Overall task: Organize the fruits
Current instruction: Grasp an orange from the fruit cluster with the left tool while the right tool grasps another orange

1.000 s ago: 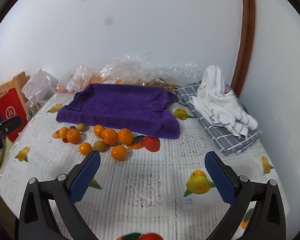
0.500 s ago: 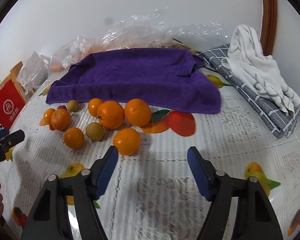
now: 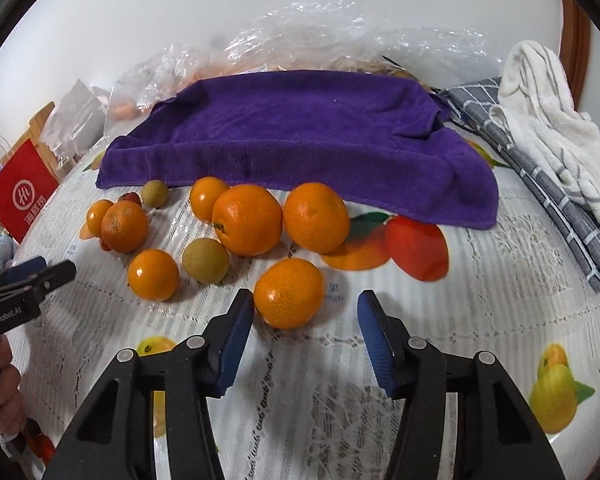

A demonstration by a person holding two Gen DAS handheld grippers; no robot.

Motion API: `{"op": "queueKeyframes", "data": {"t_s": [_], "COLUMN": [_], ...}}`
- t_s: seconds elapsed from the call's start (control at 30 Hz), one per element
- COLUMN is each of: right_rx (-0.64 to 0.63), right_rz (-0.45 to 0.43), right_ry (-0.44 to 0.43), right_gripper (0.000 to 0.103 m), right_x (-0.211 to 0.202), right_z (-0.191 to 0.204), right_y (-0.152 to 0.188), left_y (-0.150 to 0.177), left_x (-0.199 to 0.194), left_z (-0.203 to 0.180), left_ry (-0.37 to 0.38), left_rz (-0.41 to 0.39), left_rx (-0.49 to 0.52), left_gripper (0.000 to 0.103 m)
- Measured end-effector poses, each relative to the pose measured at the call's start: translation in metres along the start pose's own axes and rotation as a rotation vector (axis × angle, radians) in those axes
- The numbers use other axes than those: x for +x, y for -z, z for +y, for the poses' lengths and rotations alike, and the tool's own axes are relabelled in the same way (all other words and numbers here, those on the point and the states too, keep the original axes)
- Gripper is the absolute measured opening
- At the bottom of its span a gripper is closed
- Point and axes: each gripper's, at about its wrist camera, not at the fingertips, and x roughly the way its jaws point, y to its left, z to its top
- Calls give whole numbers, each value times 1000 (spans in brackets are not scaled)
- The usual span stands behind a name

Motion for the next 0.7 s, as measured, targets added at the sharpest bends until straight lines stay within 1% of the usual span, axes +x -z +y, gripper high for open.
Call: {"op": "queueKeyframes", "data": {"t_s": [0.07,0.1,0.13,0.23,0.33,0.43,0.47,0.57,0.63,0.67,0.7], "right_rx": [-27,-44,-52,-60,-56,-72,-74,-47,-26,-20,-20], "right_rz": [0,-3,-4,-9,-32,-60,-70,-75,-67,-78,-88], "right_ry": [18,24,16,7,33,73,79,61,34,15,1], "right_gripper": [50,43,36,35,35,35,35,35,35,35,35], "right_x": [2,3,2,-1,-9,-18,-20,-21,-20,-22,-24], "right_z": [5,9,9,7,-3,-15,-20,-33,-38,-39,-40], "right_y": [-1,-2,-2,1,4,7,8,11,12,12,12], "left_y": [0,0,0,-2,-11,-20,-22,-29,-33,-34,-35], "left_x": [0,-1,-1,-3,2,9,11,19,22,23,24], "left_z": [1,1,1,-3,-12,-18,-20,-24,-28,-29,-30], "left_ry": [7,11,24,102,119,94,100,119,123,131,144], "left_rz": [0,-2,-8,-38,-41,-32,-39,-25,-25,-25,-30], "left_rx": [0,-4,-7,11,38,32,35,43,52,58,63], "left_gripper": [78,78,75,75,75,74,74,73,72,71,66]}}
